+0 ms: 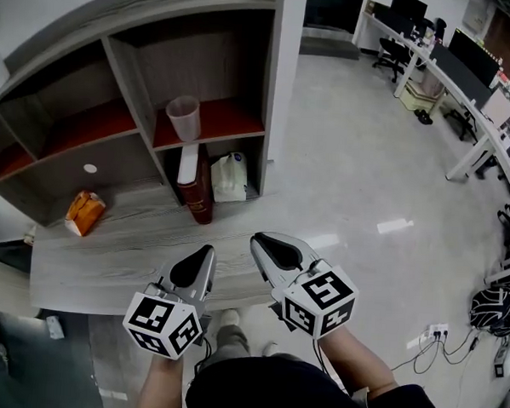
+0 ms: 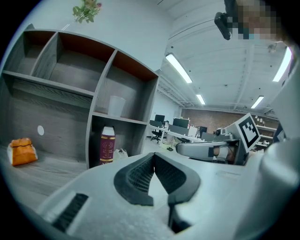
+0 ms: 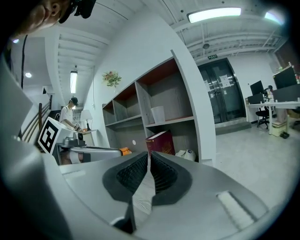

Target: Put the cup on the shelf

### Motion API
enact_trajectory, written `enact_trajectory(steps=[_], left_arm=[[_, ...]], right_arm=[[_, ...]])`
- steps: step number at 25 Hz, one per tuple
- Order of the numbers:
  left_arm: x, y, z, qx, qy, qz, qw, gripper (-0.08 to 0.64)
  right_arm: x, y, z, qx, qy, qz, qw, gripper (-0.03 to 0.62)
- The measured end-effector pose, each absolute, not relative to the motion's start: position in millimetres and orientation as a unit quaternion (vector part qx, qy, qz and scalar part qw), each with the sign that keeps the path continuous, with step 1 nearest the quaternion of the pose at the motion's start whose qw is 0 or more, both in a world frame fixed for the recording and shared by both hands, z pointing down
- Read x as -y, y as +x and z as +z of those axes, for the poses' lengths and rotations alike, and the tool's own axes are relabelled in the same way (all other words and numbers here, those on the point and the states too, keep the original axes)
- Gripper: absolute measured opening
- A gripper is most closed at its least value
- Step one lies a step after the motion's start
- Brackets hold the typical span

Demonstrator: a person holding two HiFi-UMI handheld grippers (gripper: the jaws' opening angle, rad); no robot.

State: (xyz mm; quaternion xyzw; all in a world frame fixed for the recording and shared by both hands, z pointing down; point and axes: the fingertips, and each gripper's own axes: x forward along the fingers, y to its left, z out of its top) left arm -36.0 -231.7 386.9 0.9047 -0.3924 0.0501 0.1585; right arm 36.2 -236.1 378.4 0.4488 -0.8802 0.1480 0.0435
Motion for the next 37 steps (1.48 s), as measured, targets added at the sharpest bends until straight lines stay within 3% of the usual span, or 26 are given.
enact_trajectory(steps=[3, 37], left_arm=[[224.2, -36.7, 392.7, 0.393, 0.903, 0.053, 0.164, -0.002], [205.1, -39.7, 420.0, 0.389, 0.899, 0.081, 0.185, 0.021]], right_arm=[[228.4, 38.1, 386.8, 0.876, 0.451, 0.164, 0.046, 0.000], [215.5, 29.2, 416.5, 0.878, 0.427, 0.196, 0.091, 0.000]])
